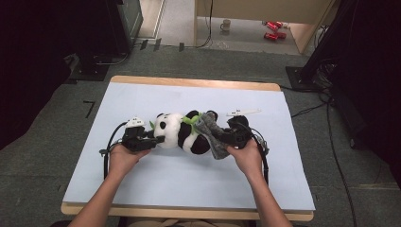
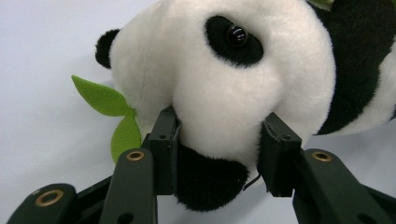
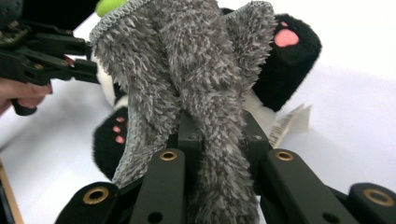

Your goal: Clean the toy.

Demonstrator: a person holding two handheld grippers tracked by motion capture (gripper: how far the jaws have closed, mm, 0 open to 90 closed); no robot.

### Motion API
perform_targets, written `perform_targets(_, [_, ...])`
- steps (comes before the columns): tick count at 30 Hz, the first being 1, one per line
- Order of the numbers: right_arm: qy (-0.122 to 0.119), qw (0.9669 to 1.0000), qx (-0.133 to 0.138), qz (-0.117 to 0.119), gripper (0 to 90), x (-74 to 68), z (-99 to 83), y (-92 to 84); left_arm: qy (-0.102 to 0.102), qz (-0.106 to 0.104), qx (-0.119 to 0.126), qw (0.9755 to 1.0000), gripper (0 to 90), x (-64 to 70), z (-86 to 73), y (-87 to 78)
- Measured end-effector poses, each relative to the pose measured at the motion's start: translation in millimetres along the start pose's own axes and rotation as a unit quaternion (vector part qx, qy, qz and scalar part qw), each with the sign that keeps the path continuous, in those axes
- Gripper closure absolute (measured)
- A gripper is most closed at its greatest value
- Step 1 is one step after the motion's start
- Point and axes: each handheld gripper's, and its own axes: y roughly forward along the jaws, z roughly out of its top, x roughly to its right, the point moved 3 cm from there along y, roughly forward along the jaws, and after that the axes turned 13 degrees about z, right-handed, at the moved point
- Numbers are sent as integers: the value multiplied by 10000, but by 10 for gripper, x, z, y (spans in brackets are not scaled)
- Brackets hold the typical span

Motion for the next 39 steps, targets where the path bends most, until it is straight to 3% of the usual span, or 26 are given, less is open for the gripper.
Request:
perform_targets(6, [43,9998,-166,-124,763,63,-57,1,-41,-24,-5,10000,558,-9,1,-1])
perform_targets(10, [75,9998,-48,-151,762,84,-37,-97,-90,-37,10,10000,557,-16,6,0])
perform_targets(15, [-121,9996,227,-110,762,-60,109,-275,-98,-20,18,9999,557,-9,10,-1])
perform_targets(18, [-359,9989,305,-40,761,-213,201,-329,-112,5,35,9999,557,3,13,-2])
perform_targets(25, [-631,9975,245,210,760,-468,260,-223,-230,-112,-12,9997,569,54,36,-24])
perform_targets(29, [-552,9983,2,175,757,-380,169,-54,-169,-167,-48,9997,570,94,27,-13])
perform_targets(31, [-478,9986,73,230,757,-310,119,-26,-119,-175,-49,9998,570,89,21,-8])
perform_targets(34, [-459,9989,115,42,758,-222,89,-55,-109,-179,-36,9998,570,83,19,1])
perform_targets(39, [-288,9994,195,82,758,-112,18,-86,-79,-181,-17,9998,570,74,10,11])
